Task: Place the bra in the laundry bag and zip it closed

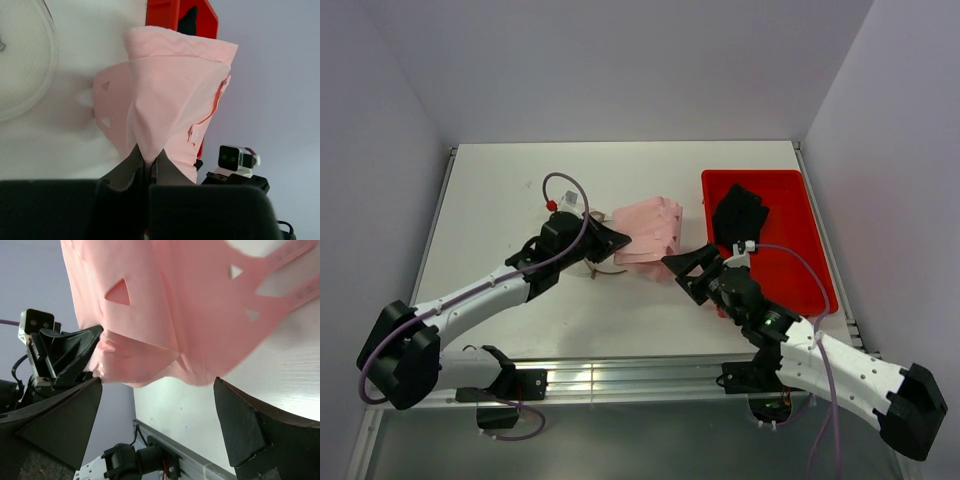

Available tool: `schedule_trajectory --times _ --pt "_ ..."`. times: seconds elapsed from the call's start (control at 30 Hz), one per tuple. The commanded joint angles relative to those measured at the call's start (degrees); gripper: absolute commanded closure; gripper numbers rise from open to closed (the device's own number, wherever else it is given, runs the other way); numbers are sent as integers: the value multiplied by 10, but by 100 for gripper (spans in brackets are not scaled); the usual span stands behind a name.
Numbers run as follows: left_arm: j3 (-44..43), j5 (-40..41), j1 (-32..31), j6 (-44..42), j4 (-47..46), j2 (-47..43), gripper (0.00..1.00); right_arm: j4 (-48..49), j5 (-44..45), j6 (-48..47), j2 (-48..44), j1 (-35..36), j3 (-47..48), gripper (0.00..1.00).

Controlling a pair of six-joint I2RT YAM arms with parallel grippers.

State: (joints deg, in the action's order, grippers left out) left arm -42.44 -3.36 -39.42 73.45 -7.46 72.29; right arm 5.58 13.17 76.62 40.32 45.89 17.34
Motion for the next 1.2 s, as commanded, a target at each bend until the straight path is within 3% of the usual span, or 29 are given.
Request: schedule_trajectory --times 0.0,0.2,0.47,0.7,0.9,1.17 --pt "-7 -43 14 -33 -4 -22 100 -94 61 -43 -39 3 40 0" --pt "-57 -46 18 -84 66 -22 100 -145 70 -95 6 -11 102 0" --pt "-38 -84 21 -98 60 -26 100 -69 -29 -153 74 -85 103 0" --pt "-18 -130 20 -82 7 -4 100 61 -103 -132 115 -100 57 0" --pt "9 -144 21 -67 -31 12 100 119 -96 -106 88 -100 13 0" --pt "30 -145 43 -52 -59 21 100 15 -47 -74 -26 -99 -23 0"
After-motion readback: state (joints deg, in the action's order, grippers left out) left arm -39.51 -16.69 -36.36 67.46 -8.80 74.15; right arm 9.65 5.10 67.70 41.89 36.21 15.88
